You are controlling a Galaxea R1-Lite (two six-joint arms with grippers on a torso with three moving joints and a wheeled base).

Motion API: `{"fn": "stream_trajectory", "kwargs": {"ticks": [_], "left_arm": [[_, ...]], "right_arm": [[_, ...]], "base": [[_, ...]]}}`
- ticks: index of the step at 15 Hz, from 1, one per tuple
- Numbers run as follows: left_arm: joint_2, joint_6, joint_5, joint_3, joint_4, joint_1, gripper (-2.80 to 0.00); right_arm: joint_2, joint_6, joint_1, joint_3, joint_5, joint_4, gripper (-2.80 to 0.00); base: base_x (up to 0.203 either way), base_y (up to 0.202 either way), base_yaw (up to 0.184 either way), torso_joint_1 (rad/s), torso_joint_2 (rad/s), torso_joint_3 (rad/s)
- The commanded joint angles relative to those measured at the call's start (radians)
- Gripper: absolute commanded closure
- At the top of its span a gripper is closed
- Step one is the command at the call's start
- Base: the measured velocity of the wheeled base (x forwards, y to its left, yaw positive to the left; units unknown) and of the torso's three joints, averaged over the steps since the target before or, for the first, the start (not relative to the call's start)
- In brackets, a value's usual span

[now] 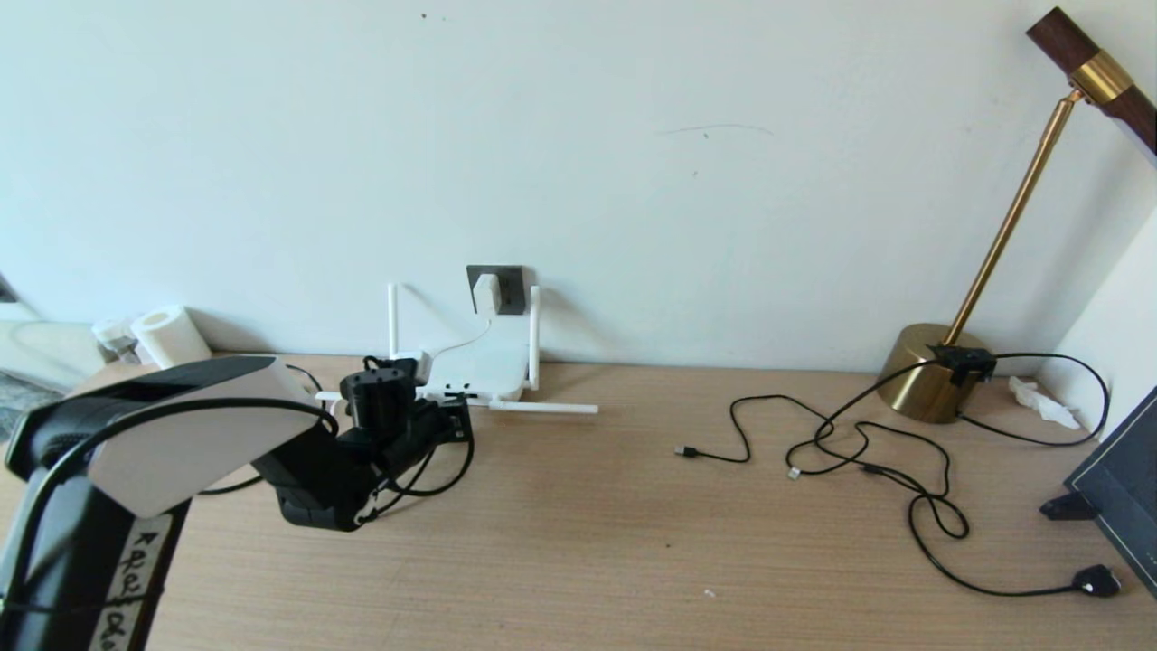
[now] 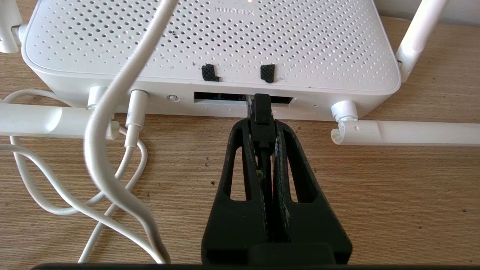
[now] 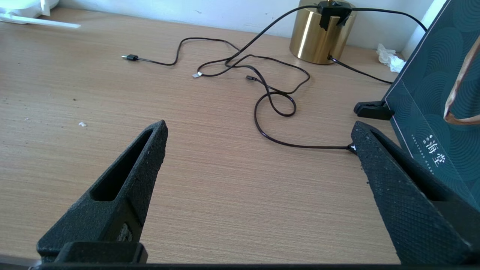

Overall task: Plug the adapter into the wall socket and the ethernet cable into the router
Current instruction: Plug cable into router interface

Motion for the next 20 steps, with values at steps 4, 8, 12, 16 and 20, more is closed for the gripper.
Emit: {"fn": "stream_trajectory", "kwargs": {"ticks": [4, 8, 12, 16, 20], "left_arm": [[0.011, -0.001, 0.000, 0.000, -0.005, 0.000, 0.00], [0.011, -0.001, 0.000, 0.008, -0.005, 0.000, 0.00], [0.006, -0.001, 0.000, 0.006, -0.005, 0.000, 0.00], [0.003, -0.001, 0.000, 0.003, -0.005, 0.000, 0.00], [-0.001, -0.001, 0.000, 0.006, -0.005, 0.000, 0.00]], "right_arm": [[0.002, -0.001, 0.000, 0.000, 0.001, 0.000, -2.80], [0.002, -0.001, 0.000, 0.001, 0.001, 0.000, -2.80], [0.002, -0.001, 0.000, 0.000, 0.001, 0.000, -2.80], [0.002, -0.001, 0.000, 0.001, 0.001, 0.000, -2.80], [0.002, -0.001, 0.000, 0.001, 0.001, 0.000, -2.80]], "base": [[0.000, 0.000, 0.000, 0.000, 0.00, 0.000], [0.000, 0.000, 0.000, 0.000, 0.00, 0.000], [0.000, 0.000, 0.000, 0.000, 0.00, 0.000], [0.000, 0.000, 0.000, 0.000, 0.00, 0.000], [0.000, 0.000, 0.000, 0.000, 0.00, 0.000]]}}
